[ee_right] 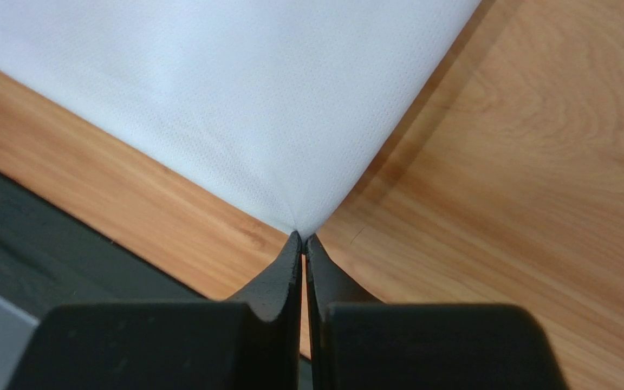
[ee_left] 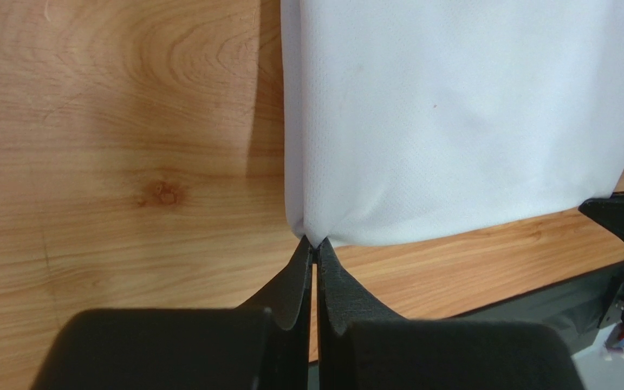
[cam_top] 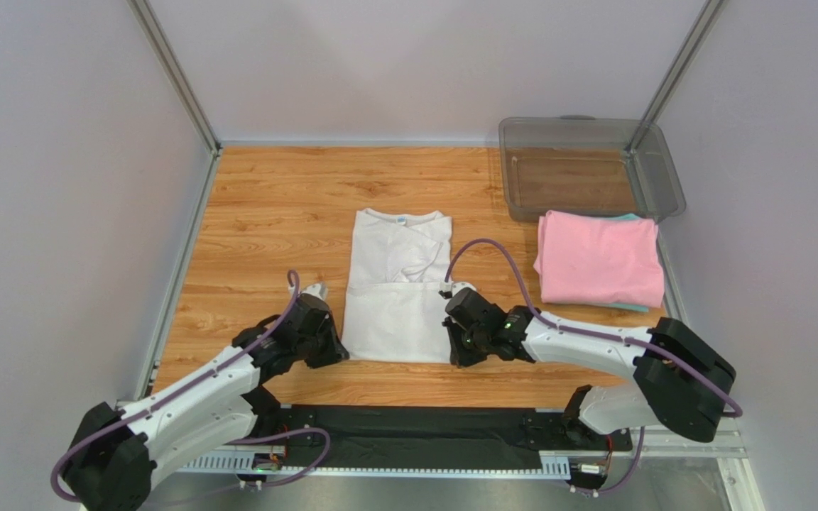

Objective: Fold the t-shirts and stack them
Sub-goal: Fold the tshirt

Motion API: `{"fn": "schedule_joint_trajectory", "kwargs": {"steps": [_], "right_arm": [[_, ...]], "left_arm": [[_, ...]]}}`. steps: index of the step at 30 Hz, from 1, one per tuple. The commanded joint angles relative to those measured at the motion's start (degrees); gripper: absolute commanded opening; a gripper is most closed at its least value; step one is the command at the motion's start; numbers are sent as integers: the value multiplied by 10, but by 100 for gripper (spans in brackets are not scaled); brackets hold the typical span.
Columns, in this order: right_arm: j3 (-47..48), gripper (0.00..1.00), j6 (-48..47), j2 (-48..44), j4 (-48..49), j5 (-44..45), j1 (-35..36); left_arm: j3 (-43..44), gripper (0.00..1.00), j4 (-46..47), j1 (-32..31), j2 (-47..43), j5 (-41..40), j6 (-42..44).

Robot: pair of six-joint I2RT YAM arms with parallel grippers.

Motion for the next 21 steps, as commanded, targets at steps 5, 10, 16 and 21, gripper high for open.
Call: {"fn": "schedule_joint_trajectory", "kwargs": {"steps": [5, 10, 16, 21], "right_arm": [[70, 0, -44, -122, -129, -149, 1], [97, 0, -48, -164, -159, -298, 1], [115, 0, -7, -206, -163, -380, 1], [113, 0, 15, -218, -170, -375, -14]], "left_arm": [[53, 0, -130, -1, -174, 5, 22], [108, 0, -189, -1, -282, 0, 24], [176, 0, -220, -1, -314, -46, 37], [207, 0, -214, -1, -297, -81, 45]]}}
